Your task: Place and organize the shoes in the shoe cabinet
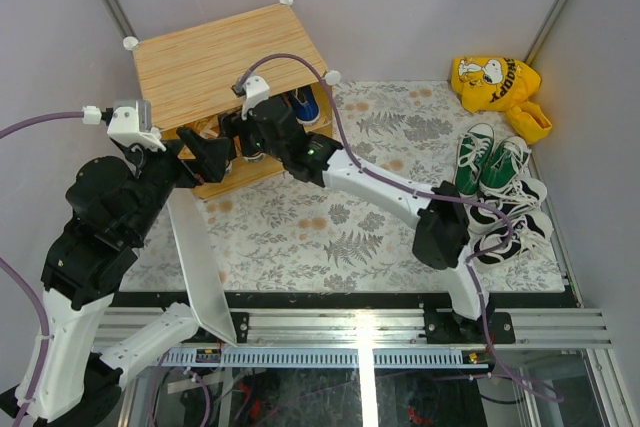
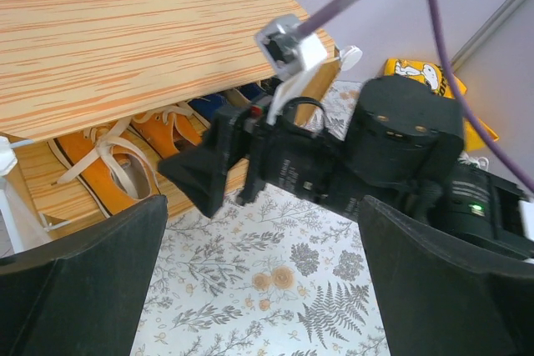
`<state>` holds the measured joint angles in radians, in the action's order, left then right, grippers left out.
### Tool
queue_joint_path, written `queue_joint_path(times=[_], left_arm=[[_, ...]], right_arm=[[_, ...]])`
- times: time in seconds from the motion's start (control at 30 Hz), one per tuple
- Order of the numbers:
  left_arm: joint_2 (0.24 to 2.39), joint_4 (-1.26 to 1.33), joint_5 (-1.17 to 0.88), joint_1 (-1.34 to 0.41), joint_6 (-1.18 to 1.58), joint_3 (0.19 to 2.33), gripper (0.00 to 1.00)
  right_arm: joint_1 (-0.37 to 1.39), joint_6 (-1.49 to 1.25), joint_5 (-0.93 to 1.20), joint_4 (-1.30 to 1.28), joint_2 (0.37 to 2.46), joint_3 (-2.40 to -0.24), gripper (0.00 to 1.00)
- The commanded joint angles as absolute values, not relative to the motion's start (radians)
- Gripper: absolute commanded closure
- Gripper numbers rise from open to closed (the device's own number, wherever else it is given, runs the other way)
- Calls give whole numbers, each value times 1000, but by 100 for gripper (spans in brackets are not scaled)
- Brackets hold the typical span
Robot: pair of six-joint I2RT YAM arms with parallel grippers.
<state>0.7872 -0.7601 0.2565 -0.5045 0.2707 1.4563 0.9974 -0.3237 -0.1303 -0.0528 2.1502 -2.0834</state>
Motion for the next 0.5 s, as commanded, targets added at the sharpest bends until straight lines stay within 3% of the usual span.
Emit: queue_joint_path(times=[0.0,0.17,0.47], left_arm=[[786,-749,290,-512,249,1463,5],[789,-744,304,-511,247,1446,5],[796,-744,329,-511,245,1431,5]], right_arm=[[994,-283,-128,5,1984,-1957,23],[995,-235,-163,-14,1936,-1825,29],[995,-183,-229,24,2016,-1823,31]])
